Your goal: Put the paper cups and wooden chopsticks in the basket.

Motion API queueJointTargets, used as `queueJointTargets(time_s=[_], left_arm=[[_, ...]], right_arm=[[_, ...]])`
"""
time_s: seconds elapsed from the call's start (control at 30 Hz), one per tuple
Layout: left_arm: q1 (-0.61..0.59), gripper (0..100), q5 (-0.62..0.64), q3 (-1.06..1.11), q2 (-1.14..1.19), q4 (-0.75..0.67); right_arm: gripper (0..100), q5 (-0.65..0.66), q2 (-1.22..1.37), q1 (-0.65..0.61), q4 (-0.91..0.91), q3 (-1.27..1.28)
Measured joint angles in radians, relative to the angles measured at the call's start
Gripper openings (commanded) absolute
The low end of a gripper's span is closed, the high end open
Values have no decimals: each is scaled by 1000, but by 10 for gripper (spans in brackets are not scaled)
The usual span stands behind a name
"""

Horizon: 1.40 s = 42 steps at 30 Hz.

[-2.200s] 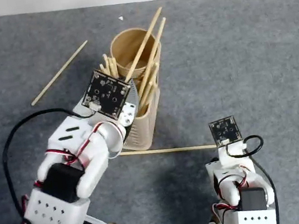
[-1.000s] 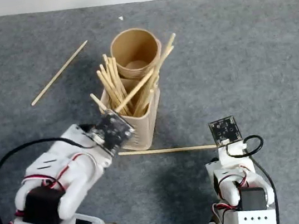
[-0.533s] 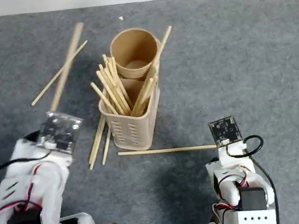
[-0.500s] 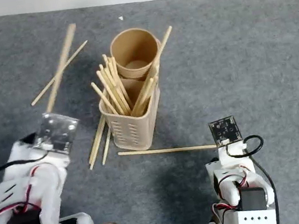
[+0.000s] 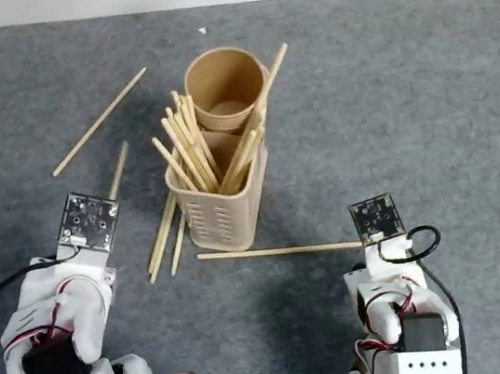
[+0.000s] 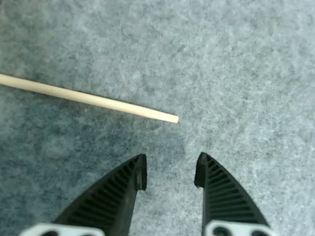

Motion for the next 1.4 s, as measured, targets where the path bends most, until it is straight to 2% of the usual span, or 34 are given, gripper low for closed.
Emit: queueJointTargets(time_s=[0.17,0.3,0.5,0.6,0.7,0.9,1.23,1.4], left_arm=[[0,193,9,0,2,-124],[0,193,92,-51,124,-164],[25,192,106,-330,588,-25],[129,192,107,-474,862,72],[252,192,130,-562,1099,86],[371,192,172,-620,1313,-77],[384,190,236,-631,1539,-224],[385,117,235,-641,1606,-250]], right_arm=[[170,0,0,0,0,0],[170,0,0,0,0,0],[170,0,0,0,0,0],[170,0,0,0,0,0],[170,0,0,0,0,0],[170,0,0,0,0,0],[170,0,0,0,0,0],[170,0,0,0,0,0]])
